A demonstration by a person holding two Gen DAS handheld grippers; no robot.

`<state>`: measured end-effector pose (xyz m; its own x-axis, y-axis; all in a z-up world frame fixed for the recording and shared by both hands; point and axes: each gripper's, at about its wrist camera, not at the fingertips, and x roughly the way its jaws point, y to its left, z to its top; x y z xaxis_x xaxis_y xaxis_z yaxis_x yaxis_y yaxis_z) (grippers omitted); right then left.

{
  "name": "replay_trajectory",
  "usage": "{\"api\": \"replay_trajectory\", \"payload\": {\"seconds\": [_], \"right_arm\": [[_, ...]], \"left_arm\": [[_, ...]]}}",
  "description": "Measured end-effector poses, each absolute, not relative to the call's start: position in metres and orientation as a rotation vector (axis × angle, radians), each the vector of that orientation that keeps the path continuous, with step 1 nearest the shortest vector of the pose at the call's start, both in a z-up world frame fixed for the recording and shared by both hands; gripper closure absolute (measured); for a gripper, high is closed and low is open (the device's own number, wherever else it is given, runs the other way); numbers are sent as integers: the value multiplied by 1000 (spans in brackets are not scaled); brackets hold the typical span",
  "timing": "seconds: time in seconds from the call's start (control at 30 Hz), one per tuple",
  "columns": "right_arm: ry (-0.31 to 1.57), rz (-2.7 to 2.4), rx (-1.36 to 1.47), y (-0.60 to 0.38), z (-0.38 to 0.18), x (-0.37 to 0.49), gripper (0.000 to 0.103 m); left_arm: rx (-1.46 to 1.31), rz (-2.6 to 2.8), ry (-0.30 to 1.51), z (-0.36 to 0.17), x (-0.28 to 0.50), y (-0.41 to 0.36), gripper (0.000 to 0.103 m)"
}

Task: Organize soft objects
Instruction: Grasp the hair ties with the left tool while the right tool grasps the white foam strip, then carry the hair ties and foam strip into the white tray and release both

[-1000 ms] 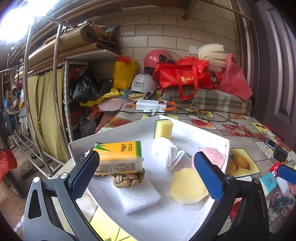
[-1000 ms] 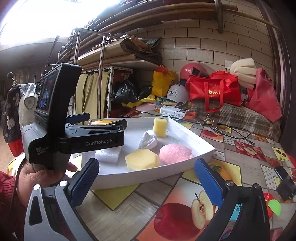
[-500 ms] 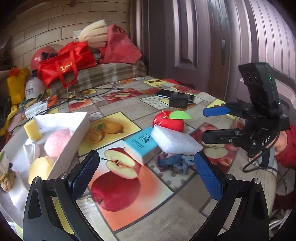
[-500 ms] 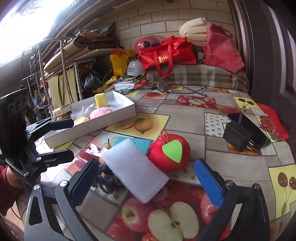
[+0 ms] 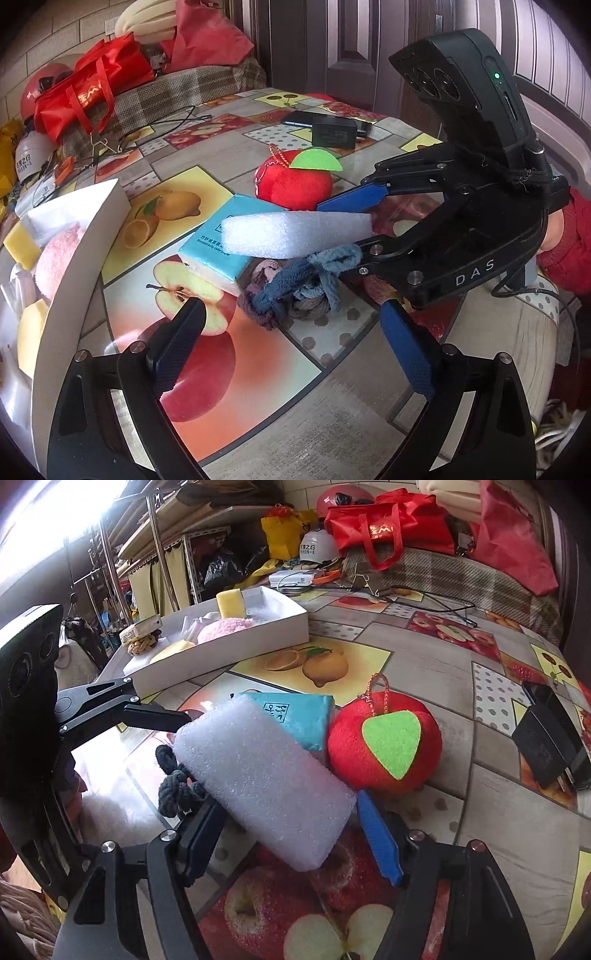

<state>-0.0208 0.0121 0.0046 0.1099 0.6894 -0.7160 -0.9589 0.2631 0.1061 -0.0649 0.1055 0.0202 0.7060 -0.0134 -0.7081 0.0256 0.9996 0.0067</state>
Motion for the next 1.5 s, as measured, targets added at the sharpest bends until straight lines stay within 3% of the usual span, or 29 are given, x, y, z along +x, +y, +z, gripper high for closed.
{"api": "replay_trajectory", "payload": {"seconds": [0.1, 0.2, 0.33, 0.43, 0.5, 0.53, 0.63, 0.77, 0.83, 0.9, 1.03, 1.5], "right_arm": [[768, 1266, -440, 13, 3, -19, 67], [760, 1266, -416, 10, 6, -16, 73], [741, 1258, -432, 10, 7, -19, 73], [740, 1237, -441, 12, 7, -18, 72], [742, 1234, -430, 14, 8, -17, 70], [740, 1236, -424, 15, 9, -16, 70], [720, 1235, -436, 22, 10, -21, 67], [660, 1215, -494, 27, 12, -34, 59], [626, 1196, -501, 25, 14, -37, 59], [596, 1177, -486, 20, 18, -37, 47], [569, 1141, -470, 17, 21, -35, 34], [162, 1081, -840, 45, 20, -79, 32]], "left_arm": [[-11, -20, 798, 19, -62, 111, 7], [-44, -26, 797, 19, -59, 116, 8], [-36, -29, 807, 19, -56, 113, 8], [-12, -33, 823, 17, -53, 109, 8], [-13, -36, 838, 15, -51, 109, 19], [-21, -39, 852, 13, -49, 111, 30], [-50, -46, 854, 11, -49, 116, 37], [-75, -43, 840, 13, -52, 120, 63], [-85, -59, 836, 13, -53, 120, 65], [-84, -59, 835, 14, -54, 119, 66], [-86, -68, 835, 14, -54, 118, 66], [-197, -62, 804, 17, -75, 138, 66]]}}
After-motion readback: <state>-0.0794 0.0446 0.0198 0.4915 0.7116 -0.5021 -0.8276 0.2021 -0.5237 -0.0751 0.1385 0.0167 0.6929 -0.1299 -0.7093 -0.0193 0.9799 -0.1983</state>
